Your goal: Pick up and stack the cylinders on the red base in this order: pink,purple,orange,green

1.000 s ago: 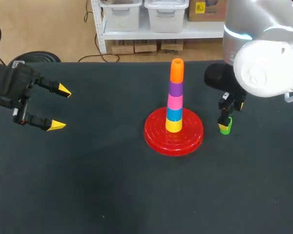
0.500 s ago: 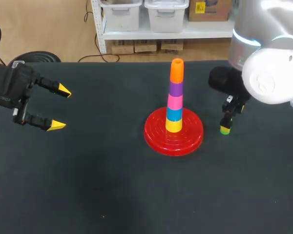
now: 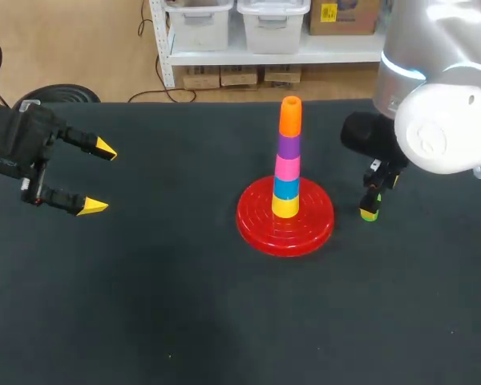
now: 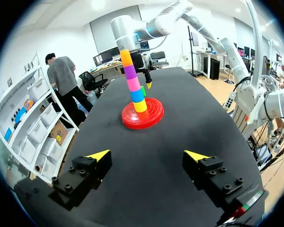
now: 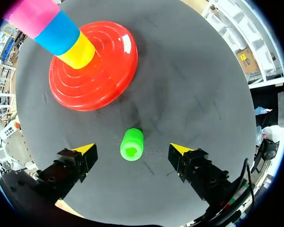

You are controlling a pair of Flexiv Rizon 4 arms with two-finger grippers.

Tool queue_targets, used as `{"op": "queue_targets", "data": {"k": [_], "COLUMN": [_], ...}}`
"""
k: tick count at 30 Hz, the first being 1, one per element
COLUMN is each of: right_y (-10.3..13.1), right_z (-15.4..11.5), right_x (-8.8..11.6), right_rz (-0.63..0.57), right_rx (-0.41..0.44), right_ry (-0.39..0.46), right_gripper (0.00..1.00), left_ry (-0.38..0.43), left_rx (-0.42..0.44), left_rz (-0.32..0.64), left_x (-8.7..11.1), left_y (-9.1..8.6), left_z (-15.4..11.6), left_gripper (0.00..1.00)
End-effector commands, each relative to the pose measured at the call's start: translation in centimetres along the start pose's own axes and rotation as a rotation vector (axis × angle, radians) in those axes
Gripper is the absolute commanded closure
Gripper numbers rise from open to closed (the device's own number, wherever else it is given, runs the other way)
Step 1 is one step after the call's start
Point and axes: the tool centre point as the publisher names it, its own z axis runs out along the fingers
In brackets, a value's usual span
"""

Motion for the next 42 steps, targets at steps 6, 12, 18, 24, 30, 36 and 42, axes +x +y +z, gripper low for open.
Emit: {"op": "queue_targets", "data": {"k": [6,12,18,24,30,36,42], "right_y": [0.03,-0.03,-0.06,-0.07,-0.09,-0.01,0.22], "right_z": [0.56,0.56,0.57,0.63,0.56,0.55,0.46], "right_x": [-0.30,-0.32,-0.33,-0.38,-0.41,-0.50,-0.53], "right_rz": [-0.005,-0.005,-0.004,-0.005,-0.007,-0.012,-0.018], "right_rx": [-0.006,-0.002,-0.003,-0.004,-0.001,-0.008,-0.008], "right_ry": [0.003,0.009,0.014,0.019,0.023,0.025,0.033], "right_gripper": [0.00,0.00,0.00,0.00,0.00,1.00,1.00], "left_ry": [-0.003,-0.003,-0.003,-0.003,-0.003,-0.003,-0.003], "left_rx": [-0.001,-0.001,-0.001,-0.001,-0.001,-0.001,-0.001], "left_rz": [0.003,0.003,0.003,0.003,0.003,0.003,0.003], "left_x": [0.13,0.13,0.13,0.13,0.13,0.13,0.13], "left_y": [-0.03,-0.03,-0.03,-0.03,-0.03,-0.03,-0.03], "left_z": [0.02,0.02,0.02,0.02,0.02,0.02,0.02], "left_gripper": [0.00,0.00,0.00,0.00,0.00,0.00,0.00]}}
